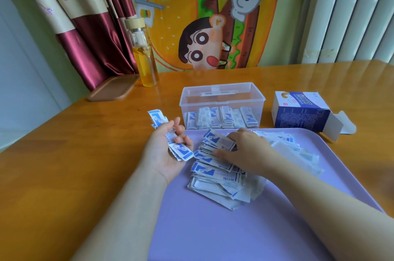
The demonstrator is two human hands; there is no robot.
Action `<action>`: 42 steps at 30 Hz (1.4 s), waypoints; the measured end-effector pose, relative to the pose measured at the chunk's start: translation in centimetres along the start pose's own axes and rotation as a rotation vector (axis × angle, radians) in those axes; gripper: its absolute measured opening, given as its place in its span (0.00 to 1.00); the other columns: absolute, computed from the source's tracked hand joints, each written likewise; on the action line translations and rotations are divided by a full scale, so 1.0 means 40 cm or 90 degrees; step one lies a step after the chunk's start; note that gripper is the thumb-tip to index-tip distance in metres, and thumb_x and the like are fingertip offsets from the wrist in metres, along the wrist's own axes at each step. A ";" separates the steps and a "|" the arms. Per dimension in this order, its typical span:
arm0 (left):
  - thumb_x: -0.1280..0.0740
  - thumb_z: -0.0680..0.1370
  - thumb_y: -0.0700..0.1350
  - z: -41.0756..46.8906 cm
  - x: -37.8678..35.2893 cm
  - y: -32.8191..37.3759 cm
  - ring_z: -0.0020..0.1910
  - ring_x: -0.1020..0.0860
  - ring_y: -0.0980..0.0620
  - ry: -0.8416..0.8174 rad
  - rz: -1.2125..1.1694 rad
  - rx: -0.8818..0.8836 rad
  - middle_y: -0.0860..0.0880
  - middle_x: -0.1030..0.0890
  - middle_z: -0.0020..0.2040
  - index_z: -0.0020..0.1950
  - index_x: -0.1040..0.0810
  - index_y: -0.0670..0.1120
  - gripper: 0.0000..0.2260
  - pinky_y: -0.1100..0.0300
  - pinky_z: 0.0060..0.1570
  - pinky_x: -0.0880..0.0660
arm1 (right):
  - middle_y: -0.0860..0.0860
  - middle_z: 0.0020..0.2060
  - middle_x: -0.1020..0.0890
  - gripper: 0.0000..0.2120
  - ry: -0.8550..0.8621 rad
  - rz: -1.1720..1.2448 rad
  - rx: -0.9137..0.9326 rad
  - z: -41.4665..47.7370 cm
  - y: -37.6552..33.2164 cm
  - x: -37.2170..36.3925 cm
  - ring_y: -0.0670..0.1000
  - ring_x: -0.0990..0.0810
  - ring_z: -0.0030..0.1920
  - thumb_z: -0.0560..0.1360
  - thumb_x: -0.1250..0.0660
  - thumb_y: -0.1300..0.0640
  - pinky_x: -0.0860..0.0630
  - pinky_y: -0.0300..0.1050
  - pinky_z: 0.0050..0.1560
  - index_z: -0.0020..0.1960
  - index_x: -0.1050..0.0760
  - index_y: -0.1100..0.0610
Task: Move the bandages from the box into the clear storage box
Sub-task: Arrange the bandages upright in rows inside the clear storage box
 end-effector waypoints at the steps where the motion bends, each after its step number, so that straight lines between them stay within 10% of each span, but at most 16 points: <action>1: 0.40 0.80 0.44 -0.001 -0.001 -0.001 0.21 0.37 0.59 0.000 0.000 0.002 0.51 0.28 0.32 0.53 0.25 0.43 0.06 0.66 0.33 0.33 | 0.48 0.44 0.28 0.21 -0.006 0.020 -0.009 0.002 0.004 -0.002 0.52 0.26 0.48 0.74 0.41 0.35 0.31 0.48 0.52 0.49 0.25 0.52; 42: 0.38 0.79 0.44 0.007 -0.014 -0.040 0.23 0.36 0.59 -0.061 0.072 0.078 0.51 0.25 0.33 0.55 0.25 0.44 0.07 0.67 0.25 0.30 | 0.48 0.27 0.23 0.07 0.058 0.476 -0.090 -0.008 0.092 0.098 0.43 0.32 0.24 0.73 0.30 0.54 0.35 0.38 0.30 0.43 0.18 0.58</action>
Point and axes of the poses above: each hand's wrist, its own z-axis towards the middle knuckle, its own x-axis out of the back of the hand, y = z × x, the point moved 10 cm from there along z, towards the middle knuckle
